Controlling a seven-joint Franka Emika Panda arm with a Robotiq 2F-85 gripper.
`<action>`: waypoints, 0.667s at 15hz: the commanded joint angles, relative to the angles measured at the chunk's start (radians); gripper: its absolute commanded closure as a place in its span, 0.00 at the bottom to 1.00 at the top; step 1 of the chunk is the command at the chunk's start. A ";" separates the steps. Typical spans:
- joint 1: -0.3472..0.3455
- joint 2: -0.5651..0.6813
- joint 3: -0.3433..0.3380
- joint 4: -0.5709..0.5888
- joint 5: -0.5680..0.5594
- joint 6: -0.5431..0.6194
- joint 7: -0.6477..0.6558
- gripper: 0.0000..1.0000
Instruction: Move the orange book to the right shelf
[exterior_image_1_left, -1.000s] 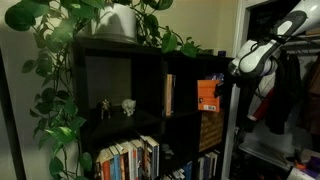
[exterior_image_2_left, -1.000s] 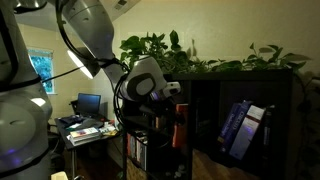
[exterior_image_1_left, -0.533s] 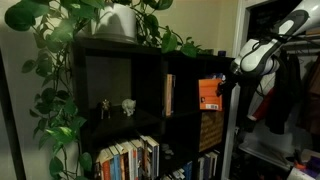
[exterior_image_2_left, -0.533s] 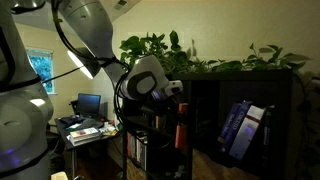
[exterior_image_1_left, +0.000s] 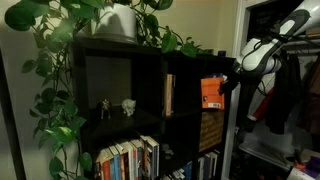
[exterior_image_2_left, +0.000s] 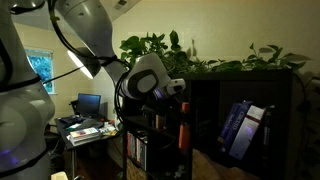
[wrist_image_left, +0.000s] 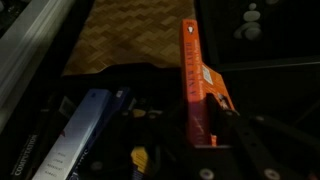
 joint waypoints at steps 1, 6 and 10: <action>-0.056 -0.064 0.028 -0.015 -0.026 -0.022 0.021 0.90; -0.093 -0.060 0.044 -0.008 -0.024 -0.021 0.023 0.90; -0.111 -0.056 0.058 0.002 -0.020 -0.020 0.022 0.90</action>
